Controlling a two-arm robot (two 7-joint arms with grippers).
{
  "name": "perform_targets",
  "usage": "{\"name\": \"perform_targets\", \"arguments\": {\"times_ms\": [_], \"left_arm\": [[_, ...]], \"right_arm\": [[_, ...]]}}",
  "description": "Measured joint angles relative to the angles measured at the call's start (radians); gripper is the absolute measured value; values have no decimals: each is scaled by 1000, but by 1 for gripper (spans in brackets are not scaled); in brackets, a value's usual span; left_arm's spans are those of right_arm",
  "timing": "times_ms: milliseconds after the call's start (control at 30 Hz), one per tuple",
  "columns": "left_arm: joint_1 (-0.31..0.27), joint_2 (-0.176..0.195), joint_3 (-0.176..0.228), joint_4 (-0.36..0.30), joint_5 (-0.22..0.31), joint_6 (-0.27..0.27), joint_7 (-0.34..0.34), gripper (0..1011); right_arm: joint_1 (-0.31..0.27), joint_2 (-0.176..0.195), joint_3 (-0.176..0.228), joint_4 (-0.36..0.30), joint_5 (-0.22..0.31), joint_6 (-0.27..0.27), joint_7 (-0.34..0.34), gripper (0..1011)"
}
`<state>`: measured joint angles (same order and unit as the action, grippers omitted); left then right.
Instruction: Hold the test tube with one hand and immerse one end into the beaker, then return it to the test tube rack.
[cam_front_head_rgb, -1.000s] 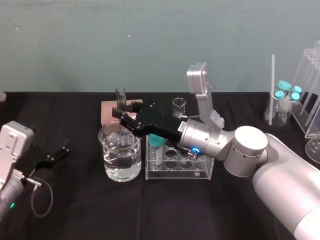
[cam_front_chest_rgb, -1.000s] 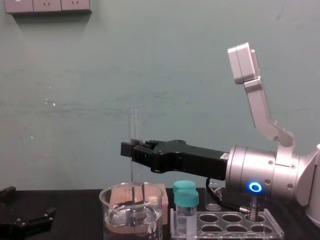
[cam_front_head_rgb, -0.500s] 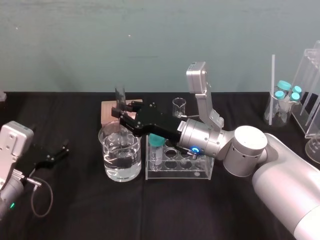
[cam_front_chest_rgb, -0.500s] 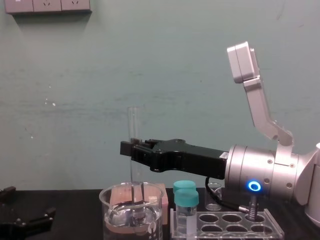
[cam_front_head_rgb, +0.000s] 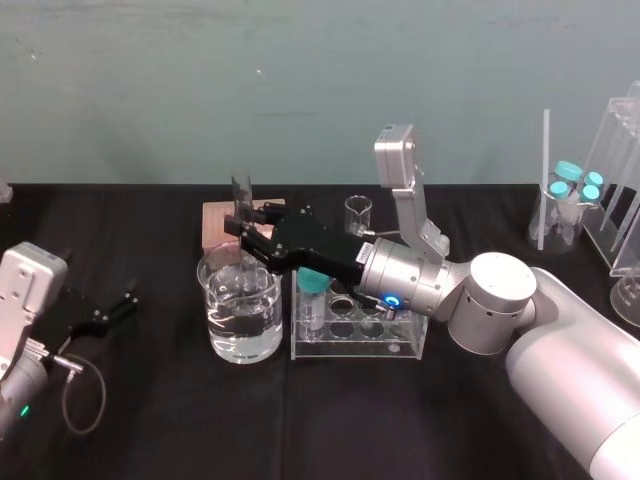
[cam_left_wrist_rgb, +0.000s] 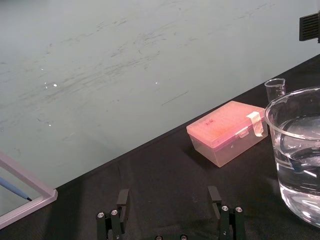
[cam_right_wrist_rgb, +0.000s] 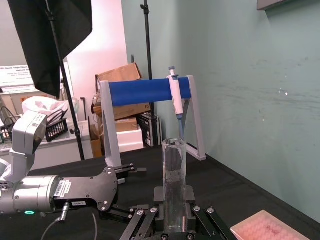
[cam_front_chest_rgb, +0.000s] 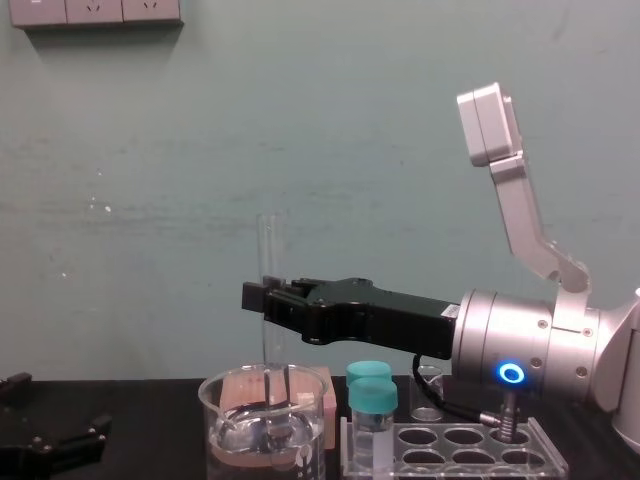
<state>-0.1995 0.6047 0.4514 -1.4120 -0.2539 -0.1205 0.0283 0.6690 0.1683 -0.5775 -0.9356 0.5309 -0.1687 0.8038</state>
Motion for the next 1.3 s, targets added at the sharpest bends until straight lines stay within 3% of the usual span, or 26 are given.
{"name": "perform_targets", "arguments": {"times_ms": [1300], "left_arm": [[0, 0, 0, 0, 0, 0, 0, 1000]], "right_arm": [[-4, 7, 0, -13, 2, -1, -3, 228]]}}
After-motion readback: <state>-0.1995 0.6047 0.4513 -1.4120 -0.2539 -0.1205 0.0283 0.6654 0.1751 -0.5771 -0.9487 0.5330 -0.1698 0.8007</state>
